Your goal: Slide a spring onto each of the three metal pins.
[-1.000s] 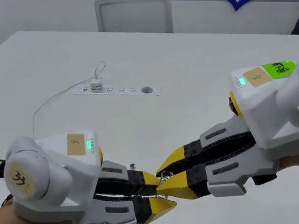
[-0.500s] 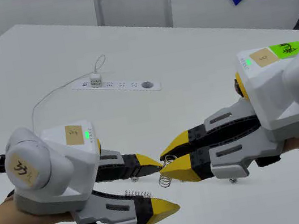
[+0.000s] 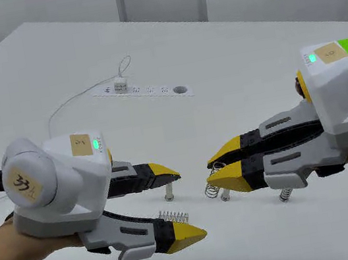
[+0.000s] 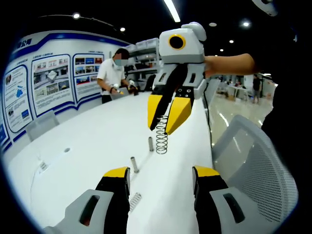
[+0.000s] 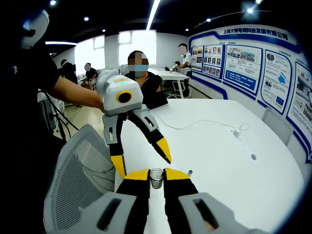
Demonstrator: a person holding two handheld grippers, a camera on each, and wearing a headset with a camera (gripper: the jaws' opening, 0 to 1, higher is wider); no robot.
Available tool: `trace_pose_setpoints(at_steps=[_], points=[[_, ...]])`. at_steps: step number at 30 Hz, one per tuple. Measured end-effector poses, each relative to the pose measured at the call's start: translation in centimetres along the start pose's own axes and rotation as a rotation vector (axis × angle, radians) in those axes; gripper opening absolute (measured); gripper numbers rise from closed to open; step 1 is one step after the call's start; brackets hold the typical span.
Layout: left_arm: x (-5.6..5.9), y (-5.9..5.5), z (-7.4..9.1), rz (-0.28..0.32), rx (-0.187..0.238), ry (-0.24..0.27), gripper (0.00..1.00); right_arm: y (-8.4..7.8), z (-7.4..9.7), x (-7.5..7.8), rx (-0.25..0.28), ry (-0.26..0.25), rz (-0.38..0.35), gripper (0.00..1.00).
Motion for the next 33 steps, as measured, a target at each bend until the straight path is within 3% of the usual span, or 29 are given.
trace_pose_setpoints(at_steps=[12, 20, 33], points=[[-1.3, -1.2, 2.1, 0.031, -0.020, 0.055, 0.62, -0.3, 0.4, 2.1, 0.007, -0.060, -0.027, 0.11], [-2.1, -1.2, 2.9, 0.052, 0.024, 0.095, 0.73, -0.6, 1.1, 4.1, 0.016, -0.124, -0.046, 0.11], [-2.7, -2.6, 4.3, 0.084, -0.015, 0.159, 0.88, -2.3, 1.0, 7.2, 0.026, -0.207, -0.109, 0.11]])
Point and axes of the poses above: the centre of the closed fingertips' face, and the gripper's own axes: z roughly backward along the fingers, x roughly to its right, y roughly out of its top, the point moved 10 cm from there along z, roughly backward along the fingers, and after that the axes turned 14 degrees about -z, right-handed, at the moved point
